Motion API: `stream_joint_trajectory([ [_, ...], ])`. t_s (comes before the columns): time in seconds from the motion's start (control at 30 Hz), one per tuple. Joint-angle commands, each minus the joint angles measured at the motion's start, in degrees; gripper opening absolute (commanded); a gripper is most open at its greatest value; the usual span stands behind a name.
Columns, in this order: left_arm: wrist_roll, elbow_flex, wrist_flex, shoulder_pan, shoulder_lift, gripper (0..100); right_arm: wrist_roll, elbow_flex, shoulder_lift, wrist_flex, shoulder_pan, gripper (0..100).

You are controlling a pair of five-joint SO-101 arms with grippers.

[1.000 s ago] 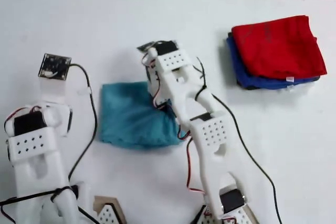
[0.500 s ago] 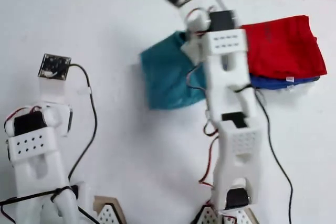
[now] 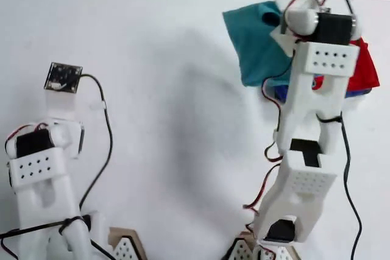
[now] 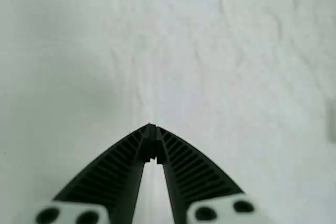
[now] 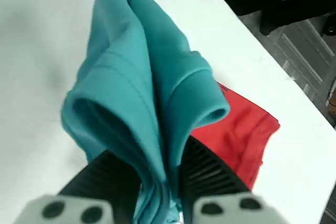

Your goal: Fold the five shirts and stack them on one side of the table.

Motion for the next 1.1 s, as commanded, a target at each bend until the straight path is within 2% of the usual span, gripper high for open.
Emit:
stream_joint_trajectory([
  [0.0,0.4,-0.3,0.4,-0.4,-1.2,3,2.5,-2.5,-3.6,-2.2,2.9,1.9],
  [0.23,0.3,-0.3,0.4,-0.4,-1.2,3,5.5,-3.1,3.4,-6.4,8.9,1.9],
  [0.67,0.2,-0.3,0.4,-0.4,-1.2,3,8.6,-3.1,16.2,-23.6,16.2,1.9],
  [1.07,0.1,-0.3,0.4,-0.4,-1.2,3,11.3,-3.1,23.7,-36.4,18.0,1.9],
])
